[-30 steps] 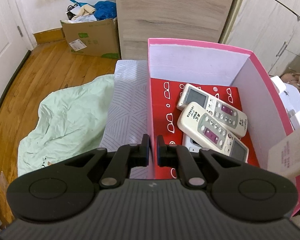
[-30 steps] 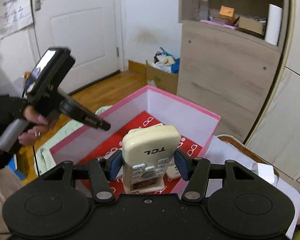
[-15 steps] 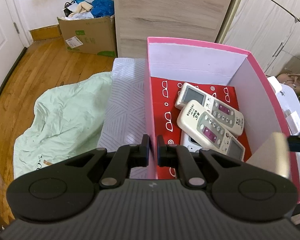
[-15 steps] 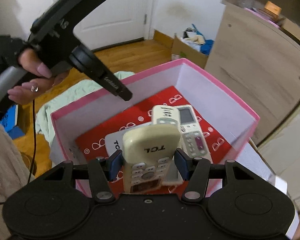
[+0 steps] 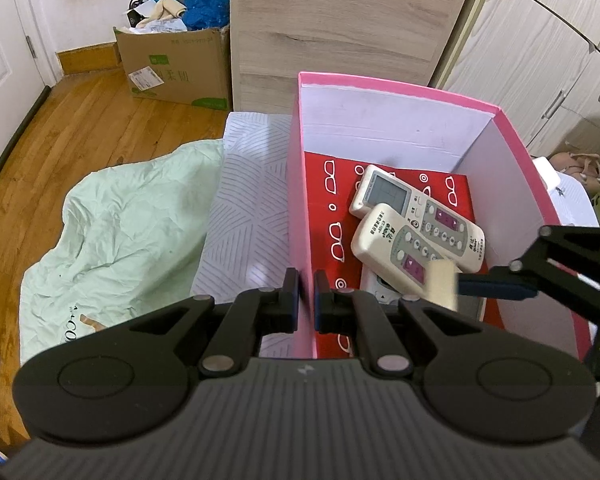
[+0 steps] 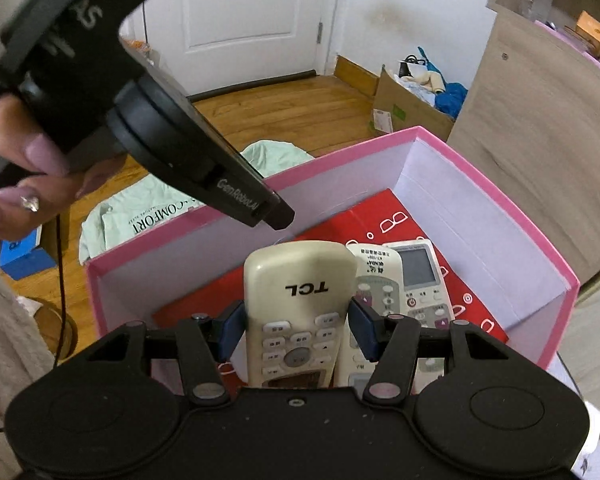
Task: Organize rigid objects
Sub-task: 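Lower the TCL remote into the box and open the right tool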
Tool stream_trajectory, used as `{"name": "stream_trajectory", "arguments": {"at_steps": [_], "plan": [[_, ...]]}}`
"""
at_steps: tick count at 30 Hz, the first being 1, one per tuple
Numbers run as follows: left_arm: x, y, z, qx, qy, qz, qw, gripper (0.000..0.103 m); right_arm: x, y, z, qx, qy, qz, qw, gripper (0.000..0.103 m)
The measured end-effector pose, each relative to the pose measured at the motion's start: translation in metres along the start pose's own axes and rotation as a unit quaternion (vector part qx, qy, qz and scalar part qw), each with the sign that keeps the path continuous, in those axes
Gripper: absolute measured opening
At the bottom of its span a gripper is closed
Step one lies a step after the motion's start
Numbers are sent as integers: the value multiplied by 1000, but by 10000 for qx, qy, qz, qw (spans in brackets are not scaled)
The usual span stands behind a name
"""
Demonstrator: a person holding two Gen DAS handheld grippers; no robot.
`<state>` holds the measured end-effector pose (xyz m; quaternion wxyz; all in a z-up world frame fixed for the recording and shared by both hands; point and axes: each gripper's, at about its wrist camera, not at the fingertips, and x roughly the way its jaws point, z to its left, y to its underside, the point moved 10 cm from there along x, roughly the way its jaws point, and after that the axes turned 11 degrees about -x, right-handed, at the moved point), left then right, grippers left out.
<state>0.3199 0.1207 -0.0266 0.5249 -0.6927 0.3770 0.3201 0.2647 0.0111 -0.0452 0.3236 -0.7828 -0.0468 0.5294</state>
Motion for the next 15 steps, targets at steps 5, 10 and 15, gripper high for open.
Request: {"name": "stream_trajectory", "arguments": {"at_steps": [5, 10, 15], "plan": [[0, 0, 1, 9, 7, -8, 10000, 6, 18, 12, 9, -389, -93, 414, 9983, 61], [1, 1, 0, -4, 17, -8, 10000, 6, 22, 19, 9, -472, -15, 539, 9974, 61], [1, 1, 0, 5, 8, -14, 10000, 6, -10, 13, -11, -40, 75, 165, 9998, 61]]}}
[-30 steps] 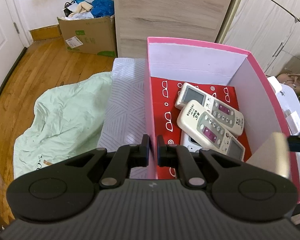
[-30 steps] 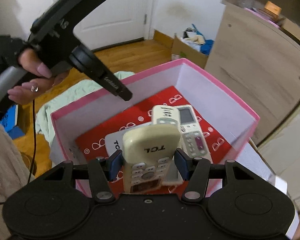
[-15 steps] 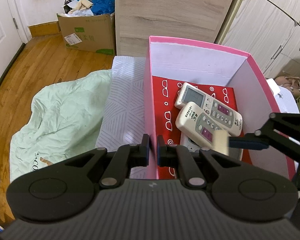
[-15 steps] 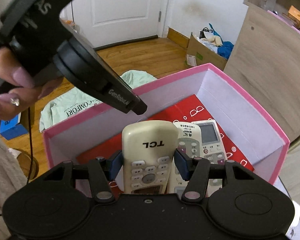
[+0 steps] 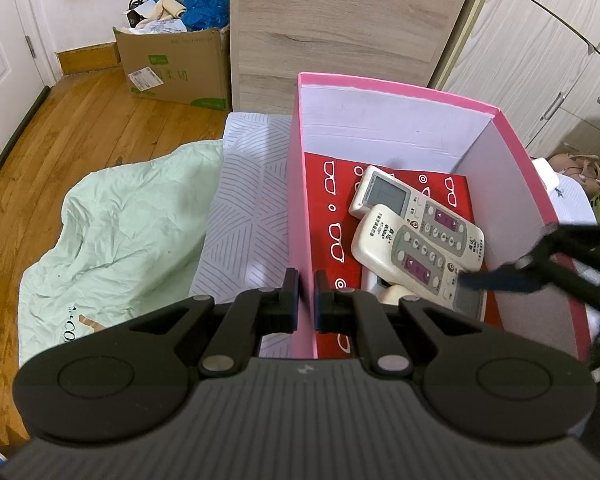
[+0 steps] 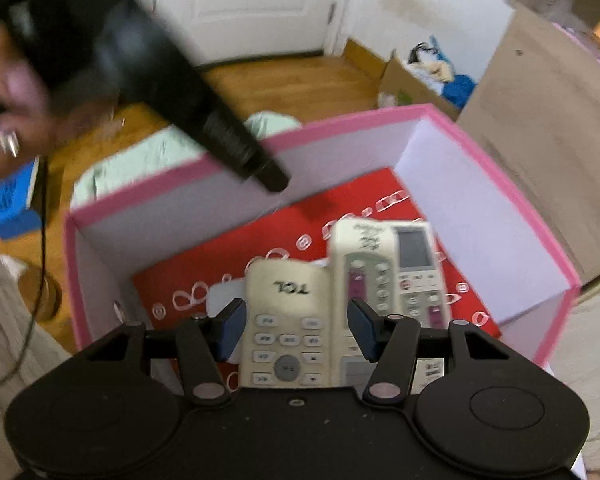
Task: Organize rigid objects
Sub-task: 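Lower the TCL remote into the box and open the right tool, then move the right tool to the keys and grasp them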
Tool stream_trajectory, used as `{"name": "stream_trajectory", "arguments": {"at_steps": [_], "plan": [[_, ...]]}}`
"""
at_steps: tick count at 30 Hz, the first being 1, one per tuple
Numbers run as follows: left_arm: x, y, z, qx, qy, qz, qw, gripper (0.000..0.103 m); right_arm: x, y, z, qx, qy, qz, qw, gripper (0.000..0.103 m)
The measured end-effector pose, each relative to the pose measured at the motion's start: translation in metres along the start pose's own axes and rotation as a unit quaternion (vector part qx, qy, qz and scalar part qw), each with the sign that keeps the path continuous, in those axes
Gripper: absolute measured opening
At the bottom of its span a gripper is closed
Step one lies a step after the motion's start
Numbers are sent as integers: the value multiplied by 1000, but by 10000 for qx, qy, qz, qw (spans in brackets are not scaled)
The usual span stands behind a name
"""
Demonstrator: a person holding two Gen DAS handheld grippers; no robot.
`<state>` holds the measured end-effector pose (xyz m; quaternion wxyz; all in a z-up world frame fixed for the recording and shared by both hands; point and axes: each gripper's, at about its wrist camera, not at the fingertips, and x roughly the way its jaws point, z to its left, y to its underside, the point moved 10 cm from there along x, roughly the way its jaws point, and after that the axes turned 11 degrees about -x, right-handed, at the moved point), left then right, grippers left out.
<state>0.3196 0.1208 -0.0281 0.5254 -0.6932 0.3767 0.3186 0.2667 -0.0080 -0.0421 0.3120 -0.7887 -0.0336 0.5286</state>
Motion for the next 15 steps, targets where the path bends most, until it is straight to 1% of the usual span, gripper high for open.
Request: {"name": "stream_trajectory", "arguments": {"at_steps": [4, 8, 12, 15], "plan": [[0, 0, 0, -21, 2, 0, 10000, 6, -38, 0, -25, 627, 33, -355, 9974, 61], [0, -1, 1, -32, -16, 10, 10000, 6, -80, 8, -46, 1240, 13, -750, 9894, 61], [1, -1, 0, -35, -57, 14, 10000, 6, -109, 34, -57, 1597, -71, -908, 9830, 61], [3, -2, -1, -23, -129, 14, 9999, 6, -122, 64, -63, 1762, -2, -900, 9802, 61]]}}
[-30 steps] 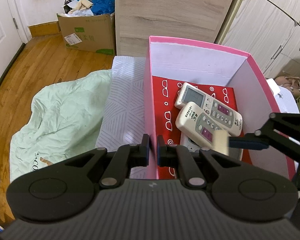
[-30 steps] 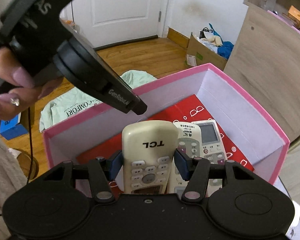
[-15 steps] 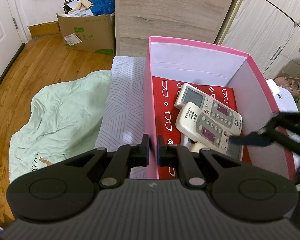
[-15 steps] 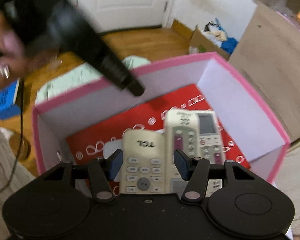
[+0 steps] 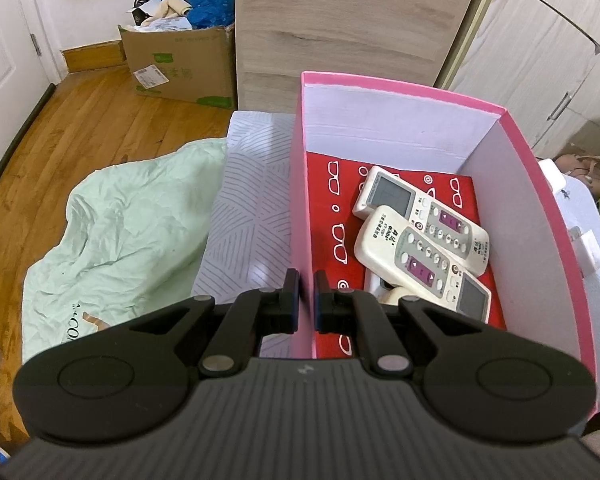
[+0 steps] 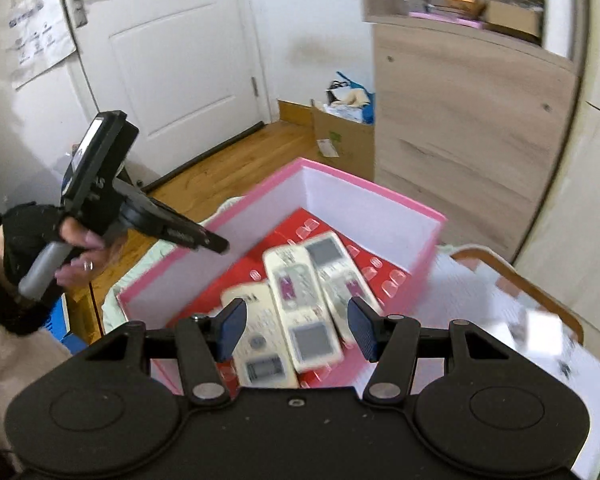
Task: Organize rigid objects
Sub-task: 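Move the right tool to the keys and grasp them, then carry the keys over the pink box with the right tool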
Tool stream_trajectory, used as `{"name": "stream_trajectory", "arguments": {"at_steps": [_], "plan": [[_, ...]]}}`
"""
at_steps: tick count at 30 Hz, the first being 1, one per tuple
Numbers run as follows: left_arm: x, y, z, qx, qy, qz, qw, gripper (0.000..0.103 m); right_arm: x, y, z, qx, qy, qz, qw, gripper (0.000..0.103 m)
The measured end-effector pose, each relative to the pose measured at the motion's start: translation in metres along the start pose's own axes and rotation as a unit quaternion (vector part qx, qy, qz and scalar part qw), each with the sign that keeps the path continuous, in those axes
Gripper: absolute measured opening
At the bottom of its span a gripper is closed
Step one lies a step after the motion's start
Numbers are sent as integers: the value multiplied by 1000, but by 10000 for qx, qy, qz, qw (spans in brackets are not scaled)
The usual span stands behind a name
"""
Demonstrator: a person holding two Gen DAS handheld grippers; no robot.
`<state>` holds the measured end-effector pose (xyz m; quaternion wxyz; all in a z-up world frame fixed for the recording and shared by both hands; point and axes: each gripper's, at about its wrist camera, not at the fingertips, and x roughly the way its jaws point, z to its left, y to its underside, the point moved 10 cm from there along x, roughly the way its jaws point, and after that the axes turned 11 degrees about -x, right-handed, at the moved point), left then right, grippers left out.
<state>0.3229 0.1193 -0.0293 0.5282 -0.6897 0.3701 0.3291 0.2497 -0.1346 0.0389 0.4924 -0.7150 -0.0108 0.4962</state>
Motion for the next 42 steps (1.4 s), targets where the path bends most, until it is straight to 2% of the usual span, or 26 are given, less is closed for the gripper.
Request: {"name": "stream_trajectory", "arguments": {"at_steps": [7, 13, 14, 17, 18, 22, 25, 27, 30, 32, 34, 35, 36, 38, 39, 42], "plan": [[6, -1, -4, 67, -232, -25, 9997, 4, -6, 65, -30, 384, 169, 442, 9981, 61], [7, -5, 1, -272, -192, 28, 9994, 4, 9, 119, -30, 194, 49, 939, 9954, 61], [7, -5, 2, -290, -194, 33, 9994, 4, 12, 128, -29, 218, -21, 1039, 9944, 60], [8, -8, 0, -229, -264, -55, 9994, 3, 21, 154, -27, 435, -432, 1381, 9885, 42], [8, -9, -2, -180, -294, -95, 9994, 3, 22, 161, -24, 416, -520, 1405, 9878, 42], [11, -18, -4, -165, -372, -179, 9990, 3, 24, 169, -23, -68, -254, 1371, 9902, 43], [15, -23, -6, -119, -467, -221, 9986, 2, 26, 171, -15, -531, -204, 1290, 9900, 45], [16, -25, -7, -94, -492, -243, 9984, 2, 29, 174, -12, -800, -193, 1283, 9883, 52], [18, -27, -6, -149, -457, -222, 9986, 2, 41, 174, -13, -1231, -24, 1319, 9836, 57], [18, -28, -7, -150, -447, -223, 9986, 2, 47, 170, -17, -1274, 106, 1262, 9837, 64], [18, -29, -7, -162, -436, -226, 9987, 2, 51, 167, -19, -1106, -24, 1224, 9863, 64], [18, -29, -7, -175, -423, -223, 9987, 2, 53, 166, -20, -966, -111, 1213, 9878, 58], [18, -30, -7, -199, -403, -221, 9987, 2, 53, 163, -22, -791, -159, 1212, 9893, 43], [19, -32, -8, -192, -371, -237, 9988, 2, 52, 156, -33, -465, 32, 1186, 9918, 16], [20, -33, -10, -169, -371, -260, 9988, 2, 48, 151, -40, -203, 46, 1064, 9941, 10], [24, -35, -13, -117, -347, -298, 9989, 3, 44, 149, -54, 203, 113, 986, 9949, 10]]}}
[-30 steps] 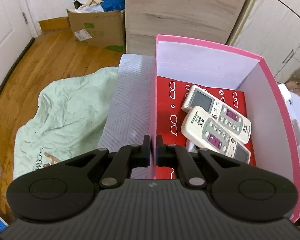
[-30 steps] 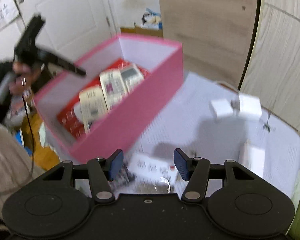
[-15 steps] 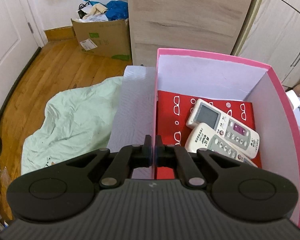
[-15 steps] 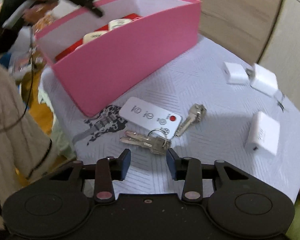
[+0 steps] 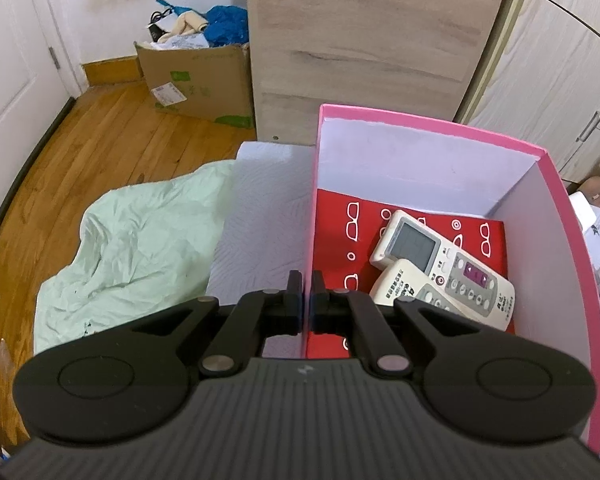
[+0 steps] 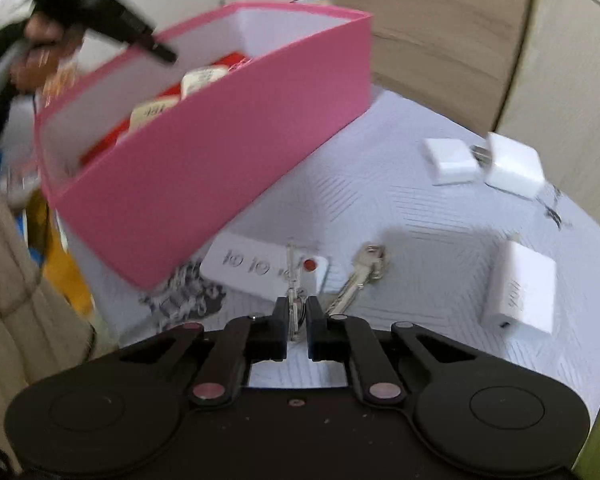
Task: Organize rigid objects
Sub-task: 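Carry the keys over the pink box with the right tool, then lower the keys onto the remotes in the box and open the right tool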
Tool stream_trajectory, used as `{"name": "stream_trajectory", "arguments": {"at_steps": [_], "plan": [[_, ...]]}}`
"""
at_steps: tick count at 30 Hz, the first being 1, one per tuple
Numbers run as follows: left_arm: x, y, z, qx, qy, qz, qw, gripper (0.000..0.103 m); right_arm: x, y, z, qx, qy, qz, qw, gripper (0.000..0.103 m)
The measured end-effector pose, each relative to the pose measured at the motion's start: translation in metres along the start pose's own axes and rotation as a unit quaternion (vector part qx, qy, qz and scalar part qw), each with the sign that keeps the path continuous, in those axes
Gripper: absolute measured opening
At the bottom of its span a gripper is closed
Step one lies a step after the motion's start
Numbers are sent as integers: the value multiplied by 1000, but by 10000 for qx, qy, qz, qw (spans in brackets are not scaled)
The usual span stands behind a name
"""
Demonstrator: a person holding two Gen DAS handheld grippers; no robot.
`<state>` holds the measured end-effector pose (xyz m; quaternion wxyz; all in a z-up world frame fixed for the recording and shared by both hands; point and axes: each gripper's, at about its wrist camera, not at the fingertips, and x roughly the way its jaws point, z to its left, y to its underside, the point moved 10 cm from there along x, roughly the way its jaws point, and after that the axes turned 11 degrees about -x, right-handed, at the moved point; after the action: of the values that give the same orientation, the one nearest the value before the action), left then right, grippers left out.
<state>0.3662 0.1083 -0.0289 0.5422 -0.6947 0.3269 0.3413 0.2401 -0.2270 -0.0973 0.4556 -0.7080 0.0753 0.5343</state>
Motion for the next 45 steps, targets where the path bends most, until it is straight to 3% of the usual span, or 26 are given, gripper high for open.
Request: {"name": "stream_trajectory", "arguments": {"at_steps": [8, 12, 17, 24, 27, 29, 35, 41, 45], "plan": [[-1, 2, -2, 206, -142, 72, 9997, 5, -11, -10, -10, 368, 108, -318, 9988, 10], [-19, 13, -10, 667, -200, -65, 9976, 9, -31, -28, -5, 416, 173, -721, 9964, 10], [-24, 27, -4, 650, -145, -27, 9978, 9, -62, -58, 1, 492, 187, -1382, 9890, 10], [-20, 42, 1, 664, -57, 261, 9974, 9, -81, -98, 26, 675, -457, -1836, 9796, 10], [-17, 45, 4, 569, -26, 380, 9977, 9, -74, -115, 45, 745, -861, -1767, 9777, 10], [-16, 46, 4, 552, -31, 408, 9976, 9, -62, -124, 56, 661, -894, -1659, 9799, 10], [-15, 45, 5, 489, -20, 414, 9979, 9, -29, -146, 69, 381, -520, -1374, 9884, 10], [-15, 44, 5, 544, -53, 381, 9978, 9, 2, -163, 56, -24, 163, -1079, 9940, 10], [-15, 44, 4, 566, -51, 364, 9977, 9, 18, -174, 53, -123, 222, -831, 9962, 10]]}}
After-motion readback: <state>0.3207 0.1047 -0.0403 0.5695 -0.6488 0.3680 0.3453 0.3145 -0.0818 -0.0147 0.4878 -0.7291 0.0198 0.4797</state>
